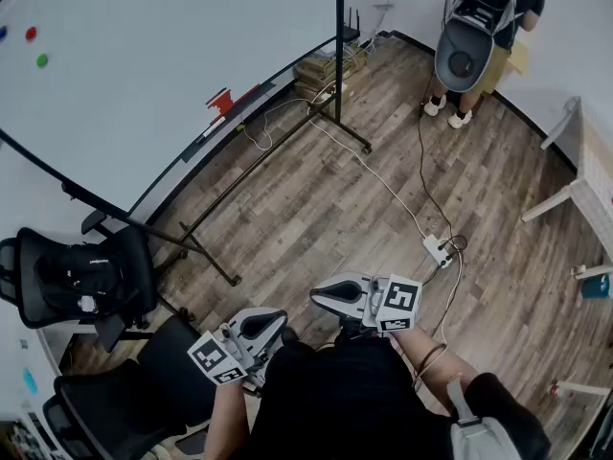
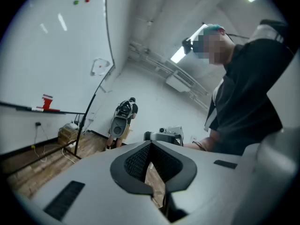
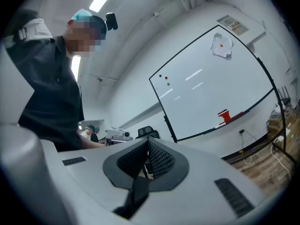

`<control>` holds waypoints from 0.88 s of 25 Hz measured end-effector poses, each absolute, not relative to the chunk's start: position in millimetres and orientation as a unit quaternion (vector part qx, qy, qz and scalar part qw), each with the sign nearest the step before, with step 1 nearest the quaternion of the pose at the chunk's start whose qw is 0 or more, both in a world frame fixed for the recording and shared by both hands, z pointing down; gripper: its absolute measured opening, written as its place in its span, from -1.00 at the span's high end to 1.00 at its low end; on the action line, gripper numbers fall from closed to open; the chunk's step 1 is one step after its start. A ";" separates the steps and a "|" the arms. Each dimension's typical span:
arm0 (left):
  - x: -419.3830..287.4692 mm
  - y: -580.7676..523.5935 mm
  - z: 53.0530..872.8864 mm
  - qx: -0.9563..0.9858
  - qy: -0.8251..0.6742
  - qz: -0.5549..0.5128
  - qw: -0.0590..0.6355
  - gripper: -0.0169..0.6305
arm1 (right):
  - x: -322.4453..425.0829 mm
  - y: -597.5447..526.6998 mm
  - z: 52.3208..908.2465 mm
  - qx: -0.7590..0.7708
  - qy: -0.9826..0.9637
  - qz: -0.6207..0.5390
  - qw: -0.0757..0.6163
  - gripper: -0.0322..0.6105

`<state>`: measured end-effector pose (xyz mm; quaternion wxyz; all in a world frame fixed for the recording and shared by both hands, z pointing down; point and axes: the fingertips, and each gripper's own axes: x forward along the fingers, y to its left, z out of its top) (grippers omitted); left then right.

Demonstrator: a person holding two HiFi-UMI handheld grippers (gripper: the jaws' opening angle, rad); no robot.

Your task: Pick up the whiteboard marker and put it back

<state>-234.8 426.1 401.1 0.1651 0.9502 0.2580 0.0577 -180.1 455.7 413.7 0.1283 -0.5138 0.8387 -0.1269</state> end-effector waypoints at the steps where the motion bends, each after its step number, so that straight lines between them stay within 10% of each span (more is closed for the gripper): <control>1: -233.8 423.3 406.6 0.951 0.254 0.066 0.160 0.91 | -177.6 452.8 422.8 -0.523 0.830 -0.145 0.125 0.84; 22: -277.9 383.5 414.0 0.923 0.291 0.025 0.251 0.91 | -243.8 423.0 417.8 -0.519 0.836 -0.144 0.100 0.83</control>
